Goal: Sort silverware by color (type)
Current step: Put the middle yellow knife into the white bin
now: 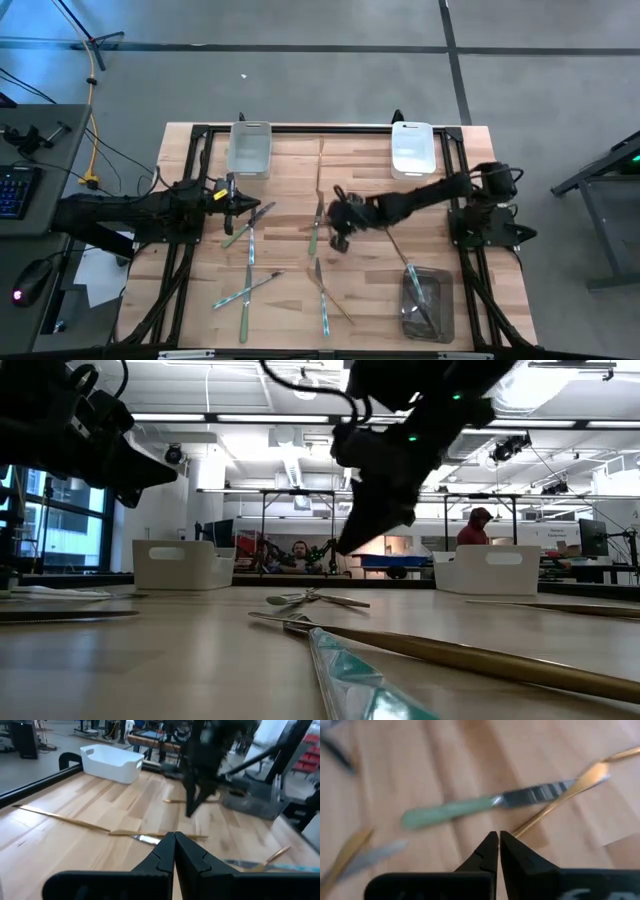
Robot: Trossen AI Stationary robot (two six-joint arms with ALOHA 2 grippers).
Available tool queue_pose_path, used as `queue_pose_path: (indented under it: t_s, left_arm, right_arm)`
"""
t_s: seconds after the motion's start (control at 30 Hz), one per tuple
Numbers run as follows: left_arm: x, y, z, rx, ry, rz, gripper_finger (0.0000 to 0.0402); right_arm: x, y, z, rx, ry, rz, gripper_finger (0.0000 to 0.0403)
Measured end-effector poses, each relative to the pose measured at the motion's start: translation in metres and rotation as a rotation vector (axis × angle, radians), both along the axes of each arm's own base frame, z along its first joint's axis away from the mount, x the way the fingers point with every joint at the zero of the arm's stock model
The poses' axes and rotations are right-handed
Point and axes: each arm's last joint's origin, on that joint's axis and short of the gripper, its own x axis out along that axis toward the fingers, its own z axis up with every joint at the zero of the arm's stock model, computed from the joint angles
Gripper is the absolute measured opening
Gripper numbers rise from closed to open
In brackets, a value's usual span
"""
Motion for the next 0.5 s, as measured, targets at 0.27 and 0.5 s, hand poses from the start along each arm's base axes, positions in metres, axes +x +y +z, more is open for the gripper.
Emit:
queue_pose_path:
  t_s: [0.27,0.5]
  left_arm:
    - [0.002,0.000,0.000,-0.031,-0.003,0.005,0.0000]
    - [0.002,0.001,0.000,-0.049,-0.004,0.041,0.0000]
  right_arm:
    - [0.015,-0.038,-0.007,0.112,0.053,-0.183,0.0087]
    - [0.023,-0.047,-0.008,0.100,0.104,-0.190,0.0125]
